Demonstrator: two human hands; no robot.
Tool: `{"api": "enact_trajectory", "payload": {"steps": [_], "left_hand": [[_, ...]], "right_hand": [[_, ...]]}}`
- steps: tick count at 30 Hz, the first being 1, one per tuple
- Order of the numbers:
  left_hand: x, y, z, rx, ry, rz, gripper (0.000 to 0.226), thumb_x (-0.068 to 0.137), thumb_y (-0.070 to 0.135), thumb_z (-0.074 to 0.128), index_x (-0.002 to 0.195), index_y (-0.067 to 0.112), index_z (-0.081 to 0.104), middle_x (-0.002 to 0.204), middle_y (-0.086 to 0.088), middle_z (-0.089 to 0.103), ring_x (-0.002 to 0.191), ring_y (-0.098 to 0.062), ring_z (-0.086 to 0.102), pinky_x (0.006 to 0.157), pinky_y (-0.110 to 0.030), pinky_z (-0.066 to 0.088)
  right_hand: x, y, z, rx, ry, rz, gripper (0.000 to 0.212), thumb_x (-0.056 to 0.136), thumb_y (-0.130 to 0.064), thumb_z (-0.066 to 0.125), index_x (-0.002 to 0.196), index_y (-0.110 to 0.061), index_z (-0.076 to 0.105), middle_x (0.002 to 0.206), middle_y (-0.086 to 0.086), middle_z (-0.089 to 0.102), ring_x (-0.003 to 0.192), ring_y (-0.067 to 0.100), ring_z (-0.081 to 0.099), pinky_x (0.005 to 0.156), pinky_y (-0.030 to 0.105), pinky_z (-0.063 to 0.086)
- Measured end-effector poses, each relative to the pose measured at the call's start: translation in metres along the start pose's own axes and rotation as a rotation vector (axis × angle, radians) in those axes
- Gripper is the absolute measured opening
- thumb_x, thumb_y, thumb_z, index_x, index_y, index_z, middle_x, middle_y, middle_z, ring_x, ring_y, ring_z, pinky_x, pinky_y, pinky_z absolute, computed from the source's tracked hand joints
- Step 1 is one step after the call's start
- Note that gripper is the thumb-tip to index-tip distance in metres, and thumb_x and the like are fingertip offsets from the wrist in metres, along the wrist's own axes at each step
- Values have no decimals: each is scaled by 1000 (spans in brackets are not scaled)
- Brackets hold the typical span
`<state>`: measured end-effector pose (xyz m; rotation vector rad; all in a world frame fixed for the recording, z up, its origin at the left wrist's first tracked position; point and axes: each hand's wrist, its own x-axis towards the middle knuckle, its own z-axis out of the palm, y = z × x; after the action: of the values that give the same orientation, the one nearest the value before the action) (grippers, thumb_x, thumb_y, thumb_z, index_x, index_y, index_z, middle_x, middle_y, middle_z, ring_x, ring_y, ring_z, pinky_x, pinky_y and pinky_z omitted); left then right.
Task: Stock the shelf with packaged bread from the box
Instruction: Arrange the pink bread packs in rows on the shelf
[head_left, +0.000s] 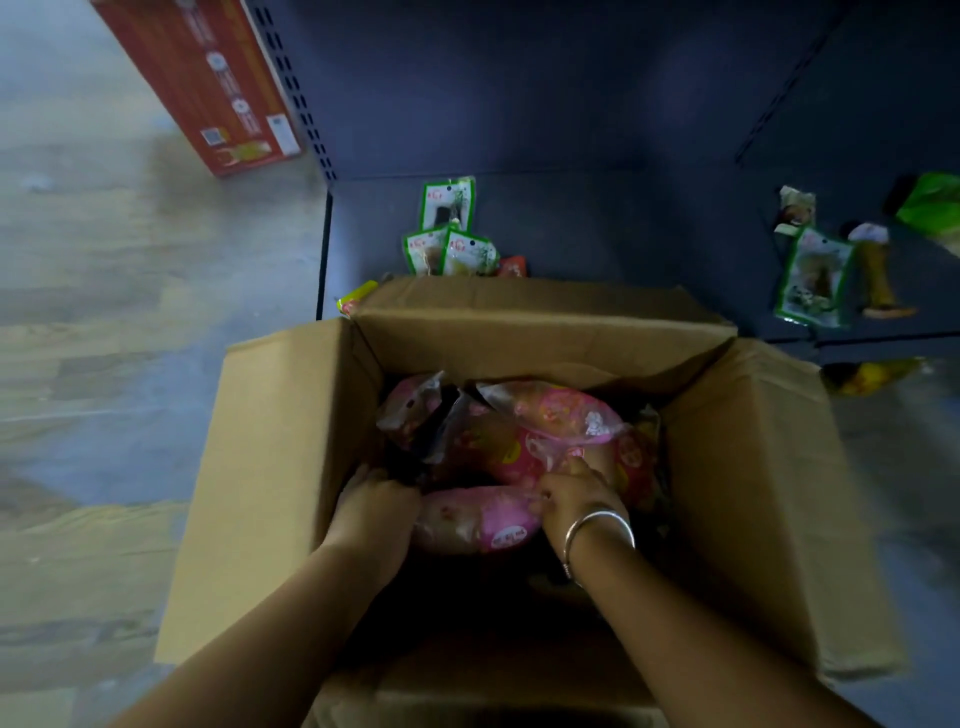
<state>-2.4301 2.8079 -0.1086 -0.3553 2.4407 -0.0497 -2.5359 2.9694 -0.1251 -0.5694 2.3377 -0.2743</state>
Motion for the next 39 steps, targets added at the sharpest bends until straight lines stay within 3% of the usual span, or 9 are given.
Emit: {"api": "enact_trajectory", "payload": {"steps": [8, 12, 15, 18, 23, 27, 30, 34, 39], "left_hand": [[-134, -50, -156, -387, 92, -72, 22, 86, 21, 51, 99, 18, 69, 103, -4, 70, 100, -24, 61, 79, -29, 46], [-216, -80, -287, -542, 127, -91, 12, 82, 24, 66, 93, 23, 72, 98, -1, 70, 100, -20, 63, 81, -27, 46], [-269, -97, -376, -600, 172, -64, 10, 76, 21, 71, 74, 29, 68, 74, 8, 60, 87, -12, 63, 73, -22, 43], [-315, -110, -448, -571, 211, 23, 20, 78, 21, 71, 94, 10, 74, 67, 15, 52, 65, 9, 53, 63, -4, 32], [-376, -130, -529, -677, 447, 65, 9, 73, 10, 73, 78, 2, 76, 66, 4, 72, 59, 17, 56, 61, 1, 36], [-410, -139, -581, -806, 621, -35, 35, 73, -4, 68, 55, 26, 71, 50, 13, 61, 53, -5, 57, 65, -22, 46], [-426, -146, -609, -815, 728, -91, 39, 73, -2, 66, 52, 30, 71, 42, 22, 58, 46, 8, 54, 66, -25, 45], [-439, -154, -644, -916, 808, -85, 39, 76, -10, 62, 54, 22, 68, 33, 15, 54, 37, 3, 52, 48, -12, 44], [-440, -175, -679, -960, 872, -98, 14, 78, -9, 59, 82, -3, 72, 49, 10, 60, 51, -6, 54, 48, -10, 44]], "right_hand": [[-137, -50, -165, 232, -60, -5, 6, 84, -23, 66, 79, -18, 68, 92, -3, 57, 90, 12, 55, 74, 19, 40], [-213, -101, -278, 256, -29, -59, 31, 85, -22, 63, 61, -33, 47, 75, -4, 58, 74, 9, 55, 56, 8, 38], [-262, -133, -351, 263, 12, -108, 33, 85, -20, 62, 59, -33, 46, 64, -10, 53, 65, 6, 52, 53, 8, 37], [-298, -156, -411, 319, 86, -147, 33, 81, -18, 66, 56, -31, 49, 62, -6, 54, 66, 7, 52, 64, 22, 42], [-342, -186, -499, 633, 115, -245, 26, 82, -5, 66, 61, -18, 57, 65, -4, 59, 66, 9, 53, 59, 19, 43], [-370, -208, -555, 832, 191, -361, 22, 80, 1, 66, 65, -14, 60, 69, 0, 63, 67, 14, 58, 59, 22, 47], [-384, -225, -587, 910, 203, -407, 18, 82, 0, 66, 68, -10, 58, 69, 5, 63, 59, 15, 59, 47, 21, 51], [-386, -250, -622, 861, 274, -443, 21, 80, -4, 69, 65, -14, 58, 76, 6, 64, 73, 21, 61, 74, 36, 54], [-383, -283, -658, 824, 295, -510, 17, 84, -6, 65, 69, -11, 56, 69, 1, 61, 59, 10, 57, 42, 12, 47]]}}
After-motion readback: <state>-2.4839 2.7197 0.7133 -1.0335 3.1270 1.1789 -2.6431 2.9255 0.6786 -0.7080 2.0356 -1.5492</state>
